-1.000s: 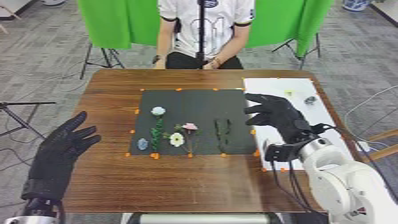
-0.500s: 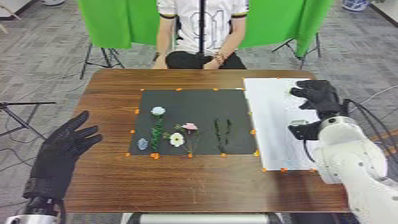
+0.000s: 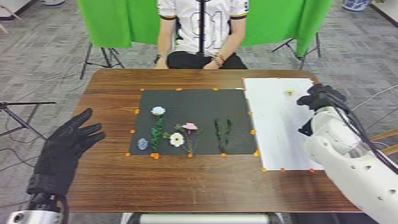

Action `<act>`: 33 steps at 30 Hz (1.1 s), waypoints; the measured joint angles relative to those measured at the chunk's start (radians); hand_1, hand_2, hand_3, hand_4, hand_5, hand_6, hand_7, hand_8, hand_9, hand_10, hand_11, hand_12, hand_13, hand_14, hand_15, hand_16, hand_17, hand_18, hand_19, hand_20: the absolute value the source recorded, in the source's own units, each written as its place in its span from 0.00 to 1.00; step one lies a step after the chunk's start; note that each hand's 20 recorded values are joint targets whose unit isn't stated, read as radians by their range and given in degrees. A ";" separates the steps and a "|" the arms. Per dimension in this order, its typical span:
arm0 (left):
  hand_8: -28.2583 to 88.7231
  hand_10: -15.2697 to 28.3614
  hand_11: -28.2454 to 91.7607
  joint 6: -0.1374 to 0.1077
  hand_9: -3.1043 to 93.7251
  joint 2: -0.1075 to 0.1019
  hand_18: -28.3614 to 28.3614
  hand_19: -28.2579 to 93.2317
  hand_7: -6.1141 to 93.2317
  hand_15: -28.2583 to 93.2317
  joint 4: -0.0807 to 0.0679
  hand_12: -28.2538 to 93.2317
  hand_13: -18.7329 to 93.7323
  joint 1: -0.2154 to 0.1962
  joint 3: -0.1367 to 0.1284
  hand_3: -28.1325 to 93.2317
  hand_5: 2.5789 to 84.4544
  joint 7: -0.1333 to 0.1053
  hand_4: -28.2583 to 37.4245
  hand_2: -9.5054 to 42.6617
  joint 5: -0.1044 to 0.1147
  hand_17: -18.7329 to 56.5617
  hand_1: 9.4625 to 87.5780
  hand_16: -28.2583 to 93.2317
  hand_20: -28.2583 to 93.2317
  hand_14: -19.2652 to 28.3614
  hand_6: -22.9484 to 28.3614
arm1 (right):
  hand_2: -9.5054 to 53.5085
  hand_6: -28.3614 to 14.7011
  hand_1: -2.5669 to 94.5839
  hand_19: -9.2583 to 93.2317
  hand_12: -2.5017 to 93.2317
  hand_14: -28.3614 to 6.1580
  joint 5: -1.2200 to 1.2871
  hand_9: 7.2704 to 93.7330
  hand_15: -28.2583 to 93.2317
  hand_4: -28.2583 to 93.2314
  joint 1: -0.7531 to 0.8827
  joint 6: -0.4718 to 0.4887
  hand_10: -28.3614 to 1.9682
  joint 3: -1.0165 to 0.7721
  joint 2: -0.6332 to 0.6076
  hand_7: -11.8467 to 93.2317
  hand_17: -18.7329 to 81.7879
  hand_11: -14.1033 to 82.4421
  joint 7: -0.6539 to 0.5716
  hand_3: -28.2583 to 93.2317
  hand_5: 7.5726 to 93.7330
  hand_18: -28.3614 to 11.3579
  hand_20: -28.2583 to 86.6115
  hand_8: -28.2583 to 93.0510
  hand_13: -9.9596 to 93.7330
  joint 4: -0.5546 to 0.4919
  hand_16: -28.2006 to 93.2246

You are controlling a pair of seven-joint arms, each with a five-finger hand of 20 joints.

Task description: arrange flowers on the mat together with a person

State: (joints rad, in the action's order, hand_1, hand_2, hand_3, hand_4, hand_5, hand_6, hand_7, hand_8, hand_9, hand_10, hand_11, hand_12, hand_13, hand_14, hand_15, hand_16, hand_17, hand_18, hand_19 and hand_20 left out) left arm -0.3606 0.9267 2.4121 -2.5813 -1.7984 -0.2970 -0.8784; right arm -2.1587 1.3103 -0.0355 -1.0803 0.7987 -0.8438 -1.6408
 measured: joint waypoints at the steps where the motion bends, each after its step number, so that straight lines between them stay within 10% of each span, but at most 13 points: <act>1: 0.15 0.78 0.44 0.000 0.36 -0.002 0.94 0.63 0.21 0.64 0.000 0.33 0.36 0.003 0.002 0.87 0.35 0.000 0.00 0.27 0.000 0.11 0.10 0.16 0.32 0.96 0.55 | 0.10 0.64 0.36 0.76 0.18 0.36 0.003 0.38 0.70 0.02 -0.020 0.003 0.29 0.018 -0.001 0.24 0.37 0.26 -0.004 0.86 0.40 0.19 0.34 0.14 0.57 0.021 0.29; 24: 0.15 0.78 0.44 -0.005 0.36 -0.016 0.94 0.63 0.21 0.64 -0.009 0.32 0.37 0.025 0.035 0.87 0.35 -0.024 0.00 0.27 0.004 0.11 0.11 0.16 0.32 0.95 0.55 | 0.09 0.70 0.39 0.78 0.18 0.40 0.017 0.39 0.70 0.02 -0.213 0.242 0.38 0.126 0.018 0.25 0.37 0.26 0.043 0.88 0.38 0.23 0.32 0.13 0.56 0.230 0.28; 33: 0.15 0.78 0.44 -0.007 0.36 -0.015 0.94 0.63 0.21 0.64 -0.011 0.33 0.36 0.024 0.042 0.87 0.35 -0.036 0.00 0.27 0.007 0.11 0.11 0.16 0.32 0.95 0.55 | 0.05 0.73 0.47 0.79 0.17 0.51 -0.014 0.57 0.66 0.00 -0.242 0.268 0.49 0.168 0.042 0.29 0.41 0.32 0.088 0.87 0.54 0.27 0.31 0.11 0.67 0.256 0.30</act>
State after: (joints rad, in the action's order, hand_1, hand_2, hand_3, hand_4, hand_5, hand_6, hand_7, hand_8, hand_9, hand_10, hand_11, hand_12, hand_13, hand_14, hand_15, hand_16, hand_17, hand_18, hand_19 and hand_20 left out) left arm -0.3679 0.9117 2.4010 -2.5568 -1.7569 -0.3328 -0.8710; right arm -2.1727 1.0687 0.2321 -0.9124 0.8411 -0.7560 -1.3846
